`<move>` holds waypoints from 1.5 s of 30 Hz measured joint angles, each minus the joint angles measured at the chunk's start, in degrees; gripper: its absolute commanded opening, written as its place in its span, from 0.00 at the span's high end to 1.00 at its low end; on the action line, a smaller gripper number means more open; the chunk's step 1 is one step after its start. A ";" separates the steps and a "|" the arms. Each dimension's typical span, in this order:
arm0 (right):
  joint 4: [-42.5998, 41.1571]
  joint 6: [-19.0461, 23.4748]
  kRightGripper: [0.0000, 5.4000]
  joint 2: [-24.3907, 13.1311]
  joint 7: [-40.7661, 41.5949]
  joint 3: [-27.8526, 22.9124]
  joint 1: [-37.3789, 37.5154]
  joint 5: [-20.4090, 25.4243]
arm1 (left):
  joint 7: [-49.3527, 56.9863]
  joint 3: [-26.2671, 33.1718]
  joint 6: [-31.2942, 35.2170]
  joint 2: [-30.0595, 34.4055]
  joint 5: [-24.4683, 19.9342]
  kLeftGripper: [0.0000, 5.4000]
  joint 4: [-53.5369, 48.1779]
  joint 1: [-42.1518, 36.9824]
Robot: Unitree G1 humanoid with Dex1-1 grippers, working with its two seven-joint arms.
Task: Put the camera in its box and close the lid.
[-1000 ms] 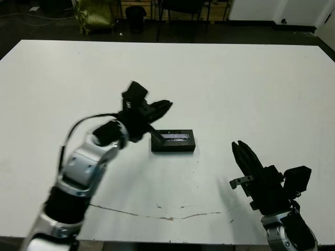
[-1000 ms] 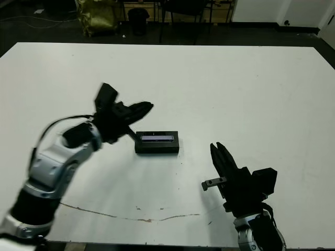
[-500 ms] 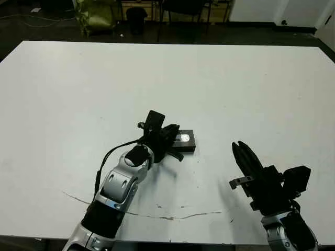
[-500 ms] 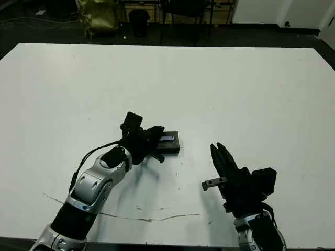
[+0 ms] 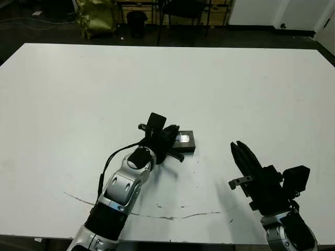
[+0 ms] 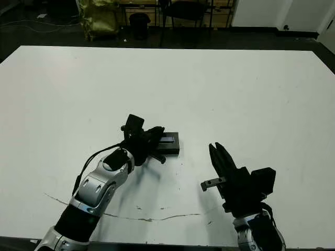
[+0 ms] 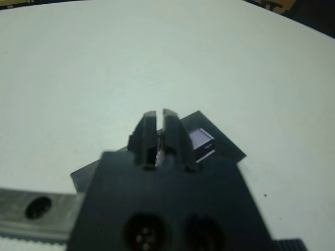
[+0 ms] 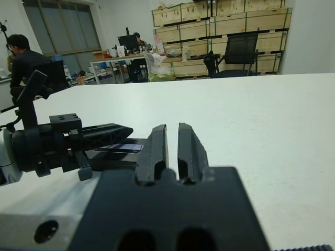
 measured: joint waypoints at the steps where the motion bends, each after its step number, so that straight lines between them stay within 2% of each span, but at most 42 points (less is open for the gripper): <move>1: 0.00 0.00 1.00 0.02 0.03 0.01 0.00 0.07 | -0.10 0.36 0.03 0.00 -0.18 1.00 0.00 0.00; 7: -0.58 0.98 1.00 -0.06 -0.16 0.03 0.08 0.19 | -0.76 3.36 1.69 -0.40 -3.62 1.00 -2.21 1.33; 10: -0.58 0.71 1.00 -0.06 -0.39 0.06 0.03 -0.49 | -0.95 4.64 3.36 0.08 -5.00 1.00 -6.41 4.15; 15: 0.18 0.57 1.00 0.00 -0.69 0.02 -0.14 -1.13 | -1.83 7.33 2.38 2.57 -6.26 1.00 -15.54 7.12; 21: 1.82 0.56 1.00 0.00 -2.39 -0.97 -1.54 -3.80 | -4.34 13.05 -5.87 4.88 -9.69 1.00 -24.39 9.16; 24: 1.64 1.58 1.00 -0.09 -3.99 -2.19 -2.64 -5.00 | -5.07 16.73 -11.79 5.46 -11.56 1.00 -25.63 11.06; 28: 2.97 1.38 1.00 0.03 -4.12 -4.12 -4.82 -4.38 | -4.97 20.93 -19.52 6.10 -12.22 1.00 -25.92 14.03; 32: 5.44 1.01 1.00 0.98 -4.85 -5.61 -7.37 -3.20 | -4.29 24.14 -27.80 5.94 -12.30 1.00 -22.30 17.28; 39: 9.94 -2.00 1.00 3.56 -7.93 -5.72 -10.45 -5.99 | 0.03 26.20 -39.96 1.68 -10.91 1.00 -12.93 21.57; 45: 10.36 -2.45 1.00 4.99 -11.17 -4.32 -11.24 -10.93 | 2.46 25.85 -40.45 -0.45 -11.00 1.00 -9.32 22.77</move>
